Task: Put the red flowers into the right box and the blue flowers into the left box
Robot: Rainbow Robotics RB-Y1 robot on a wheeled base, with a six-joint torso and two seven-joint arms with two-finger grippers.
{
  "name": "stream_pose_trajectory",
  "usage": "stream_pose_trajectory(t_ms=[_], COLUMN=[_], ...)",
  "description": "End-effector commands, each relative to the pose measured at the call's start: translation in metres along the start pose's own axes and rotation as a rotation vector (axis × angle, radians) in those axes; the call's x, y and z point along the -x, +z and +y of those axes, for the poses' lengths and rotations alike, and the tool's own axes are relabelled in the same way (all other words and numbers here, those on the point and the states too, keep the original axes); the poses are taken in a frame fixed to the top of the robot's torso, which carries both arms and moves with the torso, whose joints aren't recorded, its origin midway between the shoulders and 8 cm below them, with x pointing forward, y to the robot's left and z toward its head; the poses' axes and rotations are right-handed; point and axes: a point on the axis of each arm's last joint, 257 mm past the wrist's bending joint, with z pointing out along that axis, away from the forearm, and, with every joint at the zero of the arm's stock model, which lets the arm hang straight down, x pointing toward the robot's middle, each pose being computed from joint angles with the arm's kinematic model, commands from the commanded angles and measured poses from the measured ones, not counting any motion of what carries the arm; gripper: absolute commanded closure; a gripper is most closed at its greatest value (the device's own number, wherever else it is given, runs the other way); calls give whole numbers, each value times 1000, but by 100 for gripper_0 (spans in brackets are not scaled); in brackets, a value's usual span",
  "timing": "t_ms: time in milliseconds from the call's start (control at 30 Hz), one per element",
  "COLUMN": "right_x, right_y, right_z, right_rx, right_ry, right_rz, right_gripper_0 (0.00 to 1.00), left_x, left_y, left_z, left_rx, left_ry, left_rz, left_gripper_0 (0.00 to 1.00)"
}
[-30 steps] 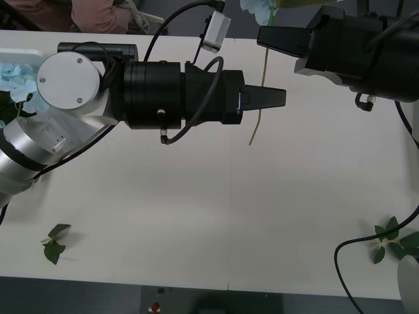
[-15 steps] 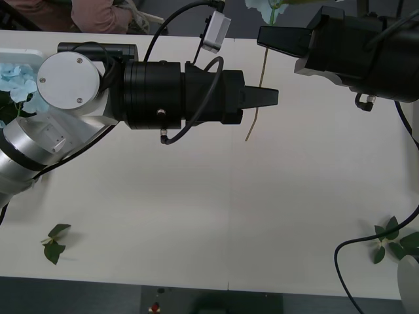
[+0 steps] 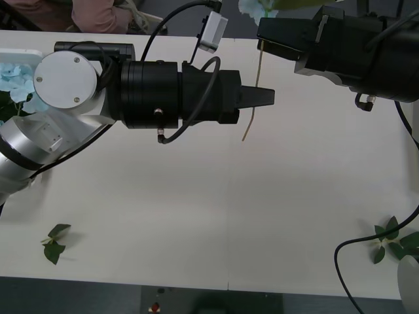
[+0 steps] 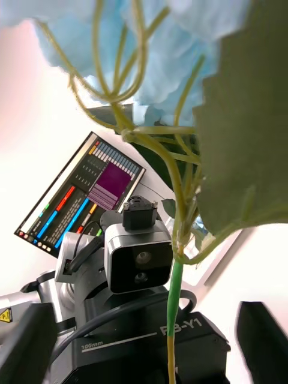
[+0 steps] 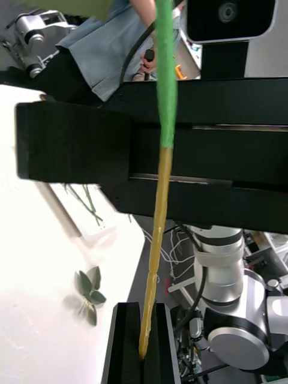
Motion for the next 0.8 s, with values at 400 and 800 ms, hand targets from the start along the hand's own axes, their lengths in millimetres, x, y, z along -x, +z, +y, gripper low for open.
stream_pose_trajectory(t_ms=[400,800], right_x=[3,-5], right_y=[3,-39], right_z=[9,-37], right_rx=[19,-219], right_ry=[-46,-187], right_rz=[-6,79], right_gripper_0=[0,0], left_x=[49,-10], left_y=[-172,-418], left_z=[64,133], left_rx=[278,699], left_ry=[38,-173], left_rz=[-26,12], left_gripper_0=[100,100])
